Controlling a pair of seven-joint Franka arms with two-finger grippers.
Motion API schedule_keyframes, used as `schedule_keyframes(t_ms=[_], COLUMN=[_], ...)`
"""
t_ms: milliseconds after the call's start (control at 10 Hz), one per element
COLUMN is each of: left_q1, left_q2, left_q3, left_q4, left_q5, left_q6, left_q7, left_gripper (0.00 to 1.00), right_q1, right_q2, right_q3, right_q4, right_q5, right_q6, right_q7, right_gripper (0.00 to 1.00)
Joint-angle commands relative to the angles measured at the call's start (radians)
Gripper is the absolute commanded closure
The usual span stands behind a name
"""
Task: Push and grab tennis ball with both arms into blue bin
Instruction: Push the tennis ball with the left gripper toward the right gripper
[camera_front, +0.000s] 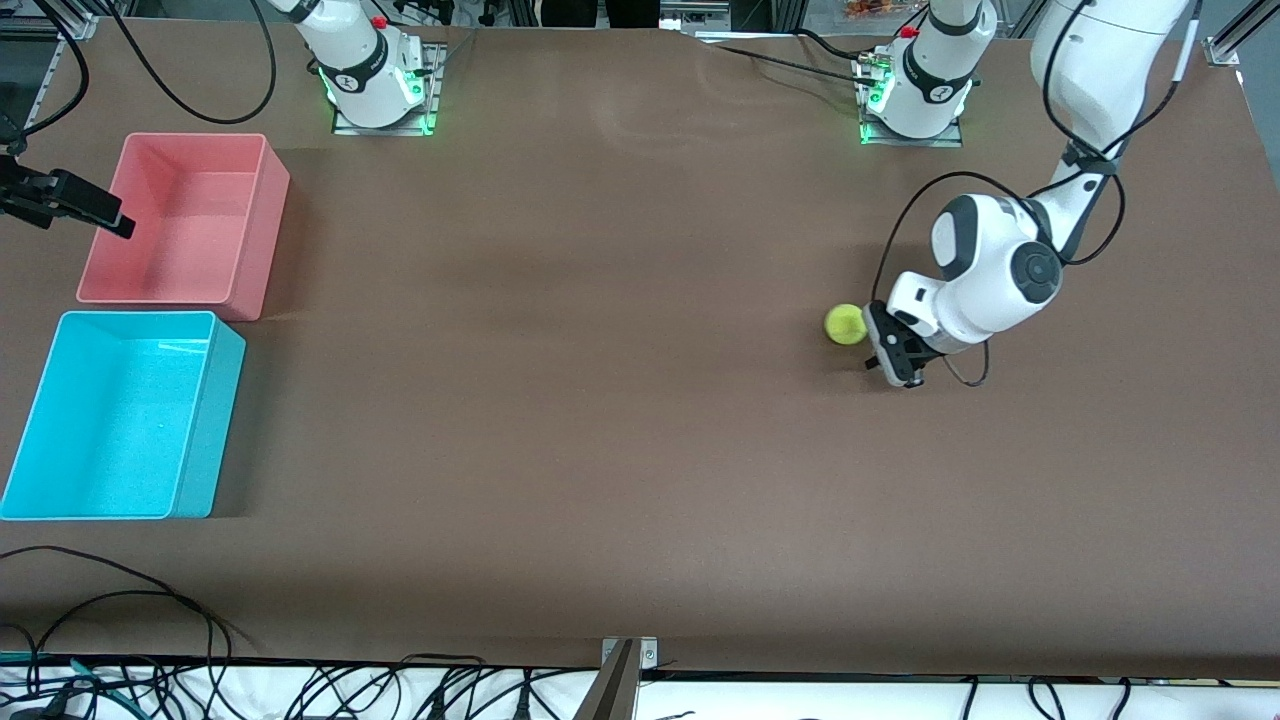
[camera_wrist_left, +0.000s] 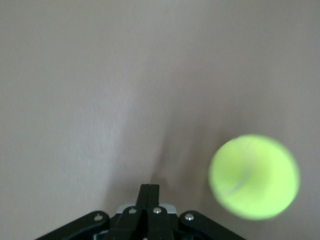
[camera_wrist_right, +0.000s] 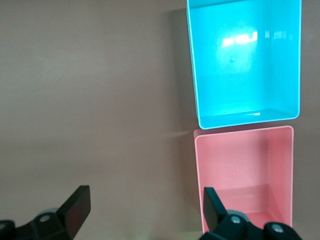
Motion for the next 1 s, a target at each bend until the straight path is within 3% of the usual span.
schedule_keyframes(t_ms=[0,598,898], left_q1=[0.010,0.016,0.022], left_q2=[0.027,0.024,0.022], left_q3=[0.007,0.008,0.008], left_q4=[0.030,0.023,0.020], left_q5=[0.000,0.014,0.014], left_q6=[-0.009,-0.011,-0.011], left_q7=[-0.017,-0.017,-0.017], left_gripper=[1.00,1.00,1.00], right_q1=[-0.008,-0.010,-0.010], right_q2=[0.002,0.035,0.016], right_q3=[0.002,-0.001,-0.014], right_q4=[0.002,-0.006,-0.110], right_q5=[0.020,0.020,0.019], right_q6=[0.000,-0.003,0.009], right_q7=[-0.010,-0.013,-0.016], right_gripper=[0.00,0.00,0.00])
